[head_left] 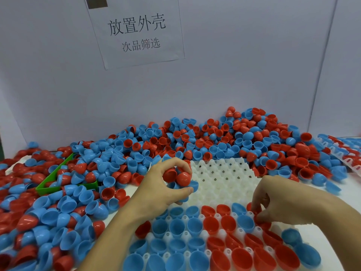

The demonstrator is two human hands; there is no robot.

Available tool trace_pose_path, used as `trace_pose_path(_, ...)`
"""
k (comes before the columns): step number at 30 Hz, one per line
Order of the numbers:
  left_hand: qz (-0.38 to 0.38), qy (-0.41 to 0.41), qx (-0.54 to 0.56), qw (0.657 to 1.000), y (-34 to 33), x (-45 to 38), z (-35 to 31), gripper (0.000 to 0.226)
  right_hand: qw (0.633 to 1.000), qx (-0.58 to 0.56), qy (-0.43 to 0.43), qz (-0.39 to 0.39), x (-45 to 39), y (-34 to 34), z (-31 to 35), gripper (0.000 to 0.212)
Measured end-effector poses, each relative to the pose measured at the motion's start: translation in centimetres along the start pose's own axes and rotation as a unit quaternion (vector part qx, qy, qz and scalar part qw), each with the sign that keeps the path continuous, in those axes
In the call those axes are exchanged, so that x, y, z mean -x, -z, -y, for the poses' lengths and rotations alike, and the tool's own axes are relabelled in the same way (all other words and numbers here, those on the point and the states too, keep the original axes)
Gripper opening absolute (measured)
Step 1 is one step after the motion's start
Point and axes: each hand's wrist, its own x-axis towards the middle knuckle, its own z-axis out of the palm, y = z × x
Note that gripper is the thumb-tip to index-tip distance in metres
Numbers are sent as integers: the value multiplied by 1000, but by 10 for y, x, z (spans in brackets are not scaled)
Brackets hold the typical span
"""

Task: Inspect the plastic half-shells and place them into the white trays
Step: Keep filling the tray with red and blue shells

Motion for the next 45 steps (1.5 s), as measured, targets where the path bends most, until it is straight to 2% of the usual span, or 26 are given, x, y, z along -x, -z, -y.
trace_pose_path(5,0,-1,9,1000,1,0,0,30,1000,-13,24,-8,3,5,-7,10)
trace_pose_path(10,3,4,34,999,0,0,-2,28,992,-35,60,-106,-3,2,-1,13)
trace_pose_path(14,10,4,55,998,-2,1,-3,29,957,-119,139,-224,-7,-8,22,17)
trace_pose_path(17,31,-1,72,997,-4,2,-4,30,929,-186,194,-254,-7,-19,43,18)
trace_pose_path(21,50,-1,83,995,-5,3,-4,30,908,-246,227,-252,-8,-29,58,16)
trace_pose_path(28,39,-22,67,997,-4,2,-3,26,906,-261,235,-236,-5,-34,67,15)
trace_pose_path(36,37,4,159,987,-3,2,1,31,903,-326,184,-209,-5,-28,67,20)
trace_pose_path(42,7,10,146,989,-4,0,0,28,901,-365,138,-189,-6,-31,69,19)
trace_pose_path(45,-10,28,147,989,-7,0,2,27,896,-373,122,-209,-6,-32,69,16)
